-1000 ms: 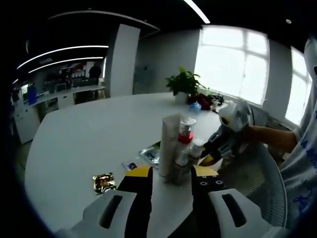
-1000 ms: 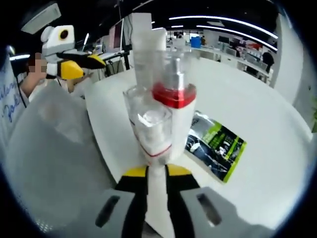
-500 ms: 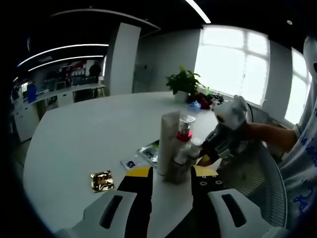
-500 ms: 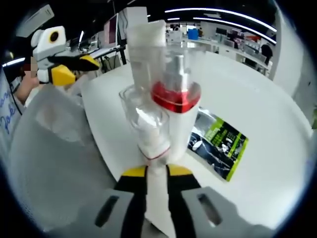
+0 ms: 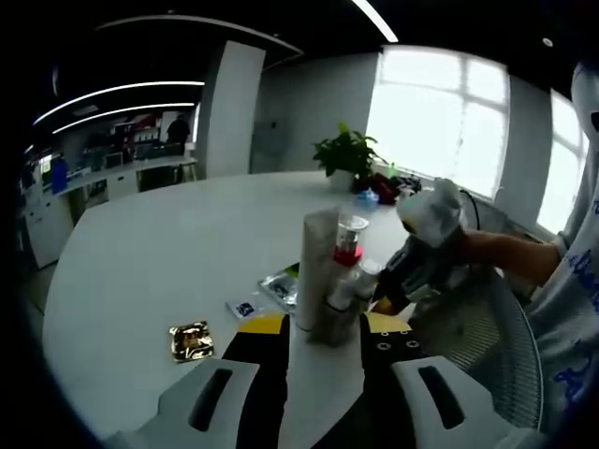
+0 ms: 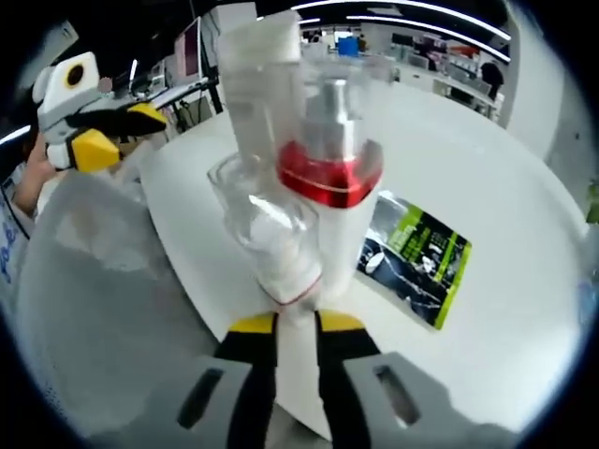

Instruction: Arrange the skincare products in the storage area until every visible bottle or jar stands upright without overlapping.

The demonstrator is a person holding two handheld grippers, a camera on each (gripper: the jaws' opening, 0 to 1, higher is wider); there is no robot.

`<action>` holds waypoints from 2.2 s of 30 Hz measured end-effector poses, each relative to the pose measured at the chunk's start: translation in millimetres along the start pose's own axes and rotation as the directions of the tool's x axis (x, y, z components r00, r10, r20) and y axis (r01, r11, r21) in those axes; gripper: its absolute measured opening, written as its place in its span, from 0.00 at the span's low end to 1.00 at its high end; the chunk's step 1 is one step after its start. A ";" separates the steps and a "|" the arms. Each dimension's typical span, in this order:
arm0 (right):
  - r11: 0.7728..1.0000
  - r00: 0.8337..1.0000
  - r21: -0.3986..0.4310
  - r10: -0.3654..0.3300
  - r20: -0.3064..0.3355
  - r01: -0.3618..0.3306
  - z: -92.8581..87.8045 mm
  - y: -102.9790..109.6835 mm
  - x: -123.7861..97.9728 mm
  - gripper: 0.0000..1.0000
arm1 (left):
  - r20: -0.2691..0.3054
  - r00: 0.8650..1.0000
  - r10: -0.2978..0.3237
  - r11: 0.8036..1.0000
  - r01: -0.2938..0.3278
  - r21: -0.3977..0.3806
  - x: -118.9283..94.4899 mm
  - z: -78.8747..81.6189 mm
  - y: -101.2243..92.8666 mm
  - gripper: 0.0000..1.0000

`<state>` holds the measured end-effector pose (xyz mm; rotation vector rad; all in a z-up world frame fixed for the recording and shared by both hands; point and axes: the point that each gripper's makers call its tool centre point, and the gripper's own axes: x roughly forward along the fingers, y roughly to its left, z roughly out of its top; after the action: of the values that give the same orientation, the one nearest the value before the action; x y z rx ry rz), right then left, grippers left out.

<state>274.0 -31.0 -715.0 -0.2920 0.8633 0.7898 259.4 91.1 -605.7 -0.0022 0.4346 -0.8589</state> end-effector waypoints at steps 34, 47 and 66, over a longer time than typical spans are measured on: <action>0.999 1.000 0.054 -0.004 -0.005 0.005 1.6 2.3 6.5 0.18 | -0.010 1.000 0.013 1.000 -0.013 -0.013 -0.2 -5.8 3.0 0.25; 0.998 1.000 0.055 -0.022 0.006 0.021 4.9 -1.2 7.4 0.17 | -0.010 1.000 0.017 1.000 -0.017 -0.022 -0.9 -7.9 3.9 0.25; 0.998 1.000 0.050 -0.024 0.014 0.023 7.2 -2.5 8.6 0.16 | -0.006 1.000 0.024 0.999 -0.024 -0.024 -2.4 -8.3 4.6 0.25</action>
<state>283.2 -24.6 -717.3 -0.2516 0.8637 0.7466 258.4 97.3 -613.2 -0.0167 0.4496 -0.8305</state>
